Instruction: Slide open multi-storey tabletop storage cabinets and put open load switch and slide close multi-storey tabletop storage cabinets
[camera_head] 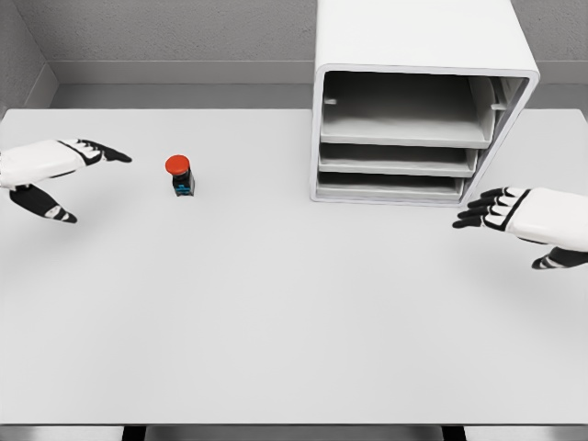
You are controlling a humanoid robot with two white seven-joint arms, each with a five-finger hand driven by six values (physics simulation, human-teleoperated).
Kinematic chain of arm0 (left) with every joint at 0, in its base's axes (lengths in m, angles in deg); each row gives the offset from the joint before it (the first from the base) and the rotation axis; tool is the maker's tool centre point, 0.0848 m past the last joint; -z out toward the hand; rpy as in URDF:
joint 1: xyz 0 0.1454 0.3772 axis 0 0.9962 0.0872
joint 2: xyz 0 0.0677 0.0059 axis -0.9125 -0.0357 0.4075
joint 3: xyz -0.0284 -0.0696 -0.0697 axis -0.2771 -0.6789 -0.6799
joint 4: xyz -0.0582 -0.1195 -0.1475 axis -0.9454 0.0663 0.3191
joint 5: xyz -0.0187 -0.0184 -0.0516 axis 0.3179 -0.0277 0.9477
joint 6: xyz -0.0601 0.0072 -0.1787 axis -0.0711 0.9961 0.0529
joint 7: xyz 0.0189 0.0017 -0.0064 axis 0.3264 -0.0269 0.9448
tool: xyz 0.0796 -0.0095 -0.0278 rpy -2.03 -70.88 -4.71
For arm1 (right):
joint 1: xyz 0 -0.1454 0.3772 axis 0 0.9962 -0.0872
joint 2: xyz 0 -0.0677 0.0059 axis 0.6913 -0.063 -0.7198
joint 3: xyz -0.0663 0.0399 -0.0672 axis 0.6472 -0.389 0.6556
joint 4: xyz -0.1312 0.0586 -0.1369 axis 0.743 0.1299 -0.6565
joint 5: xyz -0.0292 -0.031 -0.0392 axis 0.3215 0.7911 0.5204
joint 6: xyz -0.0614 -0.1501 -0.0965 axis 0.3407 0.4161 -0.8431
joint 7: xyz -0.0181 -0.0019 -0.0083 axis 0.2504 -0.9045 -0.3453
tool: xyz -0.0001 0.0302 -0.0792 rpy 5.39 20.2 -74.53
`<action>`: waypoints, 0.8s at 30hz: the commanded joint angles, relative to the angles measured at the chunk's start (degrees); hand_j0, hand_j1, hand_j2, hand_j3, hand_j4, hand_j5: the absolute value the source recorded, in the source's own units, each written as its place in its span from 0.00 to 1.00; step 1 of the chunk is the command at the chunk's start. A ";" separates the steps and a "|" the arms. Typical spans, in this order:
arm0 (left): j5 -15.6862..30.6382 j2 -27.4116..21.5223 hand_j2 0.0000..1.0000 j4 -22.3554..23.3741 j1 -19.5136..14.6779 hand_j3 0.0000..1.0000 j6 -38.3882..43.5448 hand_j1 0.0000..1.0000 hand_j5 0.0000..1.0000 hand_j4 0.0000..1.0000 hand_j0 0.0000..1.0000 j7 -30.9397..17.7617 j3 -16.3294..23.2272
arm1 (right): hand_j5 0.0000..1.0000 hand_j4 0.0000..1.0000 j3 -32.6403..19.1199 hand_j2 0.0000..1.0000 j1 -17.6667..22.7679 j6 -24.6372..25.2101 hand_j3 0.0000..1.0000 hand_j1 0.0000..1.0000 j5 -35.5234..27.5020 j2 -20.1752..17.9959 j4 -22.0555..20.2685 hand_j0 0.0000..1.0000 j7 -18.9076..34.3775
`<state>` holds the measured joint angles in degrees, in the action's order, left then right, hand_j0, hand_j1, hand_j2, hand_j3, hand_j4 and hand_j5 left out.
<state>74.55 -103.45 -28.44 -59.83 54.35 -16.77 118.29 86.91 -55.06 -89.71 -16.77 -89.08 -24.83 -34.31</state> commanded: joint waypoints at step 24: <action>-11.83 16.19 1.00 10.85 -16.17 1.00 0.13 1.00 1.00 1.00 1.00 -5.74 9.71 | 1.00 1.00 14.62 1.00 -22.41 0.15 1.00 1.00 -6.36 4.67 0.04 1.00 -0.02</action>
<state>64.13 -89.20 -18.36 -76.09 54.35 -22.45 128.04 101.02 -77.65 -89.71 -22.26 -84.79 -24.79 -34.31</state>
